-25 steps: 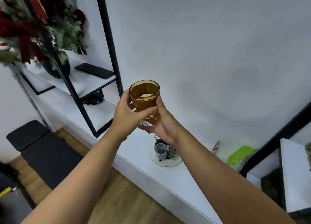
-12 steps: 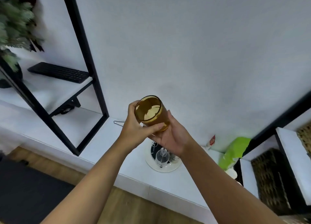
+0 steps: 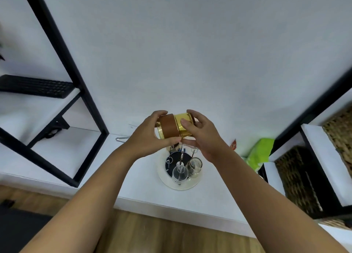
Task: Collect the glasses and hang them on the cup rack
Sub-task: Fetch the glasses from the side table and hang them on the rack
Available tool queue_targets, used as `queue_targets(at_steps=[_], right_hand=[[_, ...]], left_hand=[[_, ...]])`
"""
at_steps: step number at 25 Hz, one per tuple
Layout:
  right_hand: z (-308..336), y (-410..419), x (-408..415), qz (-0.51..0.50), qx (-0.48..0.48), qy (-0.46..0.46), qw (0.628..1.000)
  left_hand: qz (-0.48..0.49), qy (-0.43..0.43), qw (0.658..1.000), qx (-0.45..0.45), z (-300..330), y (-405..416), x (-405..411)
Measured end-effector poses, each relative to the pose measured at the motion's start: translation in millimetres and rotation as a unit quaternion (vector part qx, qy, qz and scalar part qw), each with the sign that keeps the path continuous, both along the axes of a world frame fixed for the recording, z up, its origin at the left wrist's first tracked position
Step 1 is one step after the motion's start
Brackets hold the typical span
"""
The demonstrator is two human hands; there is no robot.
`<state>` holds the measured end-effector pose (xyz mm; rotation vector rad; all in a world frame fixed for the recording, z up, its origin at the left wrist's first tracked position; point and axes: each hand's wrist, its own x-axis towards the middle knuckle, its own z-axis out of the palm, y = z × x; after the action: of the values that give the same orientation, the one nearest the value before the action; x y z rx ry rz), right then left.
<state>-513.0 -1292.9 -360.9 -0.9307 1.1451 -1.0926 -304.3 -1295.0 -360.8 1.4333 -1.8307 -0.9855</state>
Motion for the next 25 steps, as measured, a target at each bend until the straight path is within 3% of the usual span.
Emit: queue_targets(at_steps=[4,7,11,17,25], right_hand=[[-3.4,-9.4,-7.1,0.016,-0.066,0.163,0.984],[-17.3,-10.7,-9.9,0.035,-0.119,0.267,0.956],[-41.1,-16.1,-7.6,0.067,-0.147,0.328,0.931],[-77.1,-31.0,-12.0,0.118,-0.123,0.305,0.937],[-137.2,-38.9,-9.6,0.134,-0.064,0.275,0.95]], left_hand=[[0.038,-0.134,0.989,-0.045,-12.2,-3.4,-19.0],[0.06,-0.166,0.982,-0.068,-31.5,4.9,-38.7],[0.093,-0.169,0.975,-0.113,-57.8,1.9,-54.5],[0.133,-0.134,0.978,-0.091,-104.5,-11.8,-45.9],[0.152,-0.014,0.987,-0.052,-172.8,-25.7,-25.8]])
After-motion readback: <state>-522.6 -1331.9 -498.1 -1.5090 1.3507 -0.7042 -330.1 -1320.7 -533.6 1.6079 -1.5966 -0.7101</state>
